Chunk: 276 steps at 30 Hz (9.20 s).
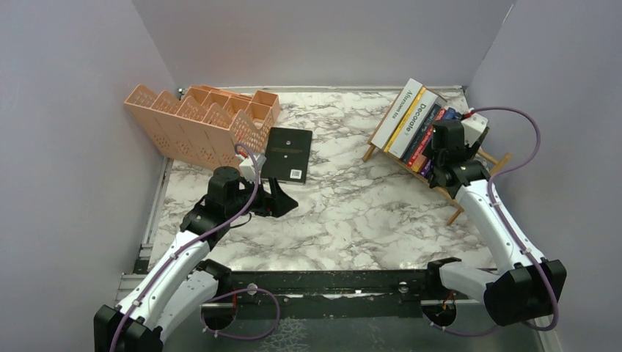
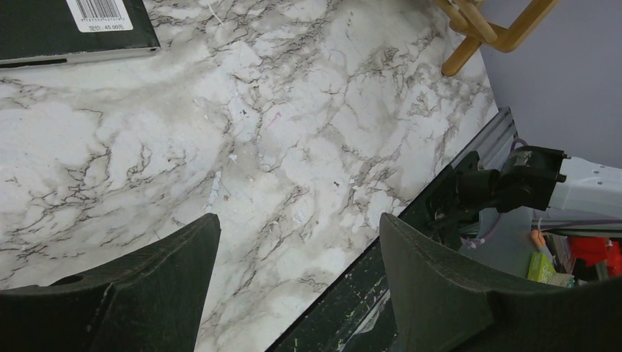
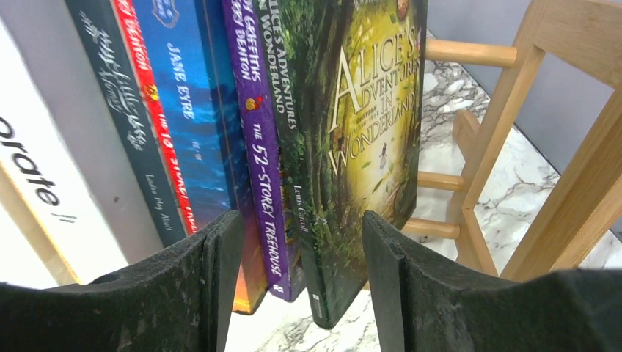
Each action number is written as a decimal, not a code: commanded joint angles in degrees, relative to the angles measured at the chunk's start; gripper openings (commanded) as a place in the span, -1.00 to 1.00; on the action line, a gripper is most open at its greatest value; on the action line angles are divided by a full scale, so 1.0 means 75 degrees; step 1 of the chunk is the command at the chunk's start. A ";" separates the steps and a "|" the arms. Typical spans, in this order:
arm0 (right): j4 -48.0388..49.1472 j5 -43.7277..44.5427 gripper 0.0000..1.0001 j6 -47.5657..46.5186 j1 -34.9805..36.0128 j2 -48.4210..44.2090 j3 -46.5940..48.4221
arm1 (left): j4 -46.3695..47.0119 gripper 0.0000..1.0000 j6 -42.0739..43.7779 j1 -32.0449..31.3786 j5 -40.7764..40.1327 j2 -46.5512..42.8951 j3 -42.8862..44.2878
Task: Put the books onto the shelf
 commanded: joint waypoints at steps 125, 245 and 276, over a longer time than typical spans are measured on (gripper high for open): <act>0.2726 -0.4222 0.21 0.1791 0.4699 0.1108 -0.1775 | 0.2922 0.98 0.0080 -0.0351 -0.7024 0.6514 0.1324; 0.5157 -0.5257 0.01 0.2187 0.4471 0.3485 -0.2181 | 0.3941 -0.11 -0.2658 -0.0818 0.0064 0.5124 0.0955; 0.5017 -0.5333 0.84 0.3742 0.3632 -0.1045 -0.4158 | 0.4105 -1.00 -0.2643 -0.0717 0.1899 0.3022 0.0991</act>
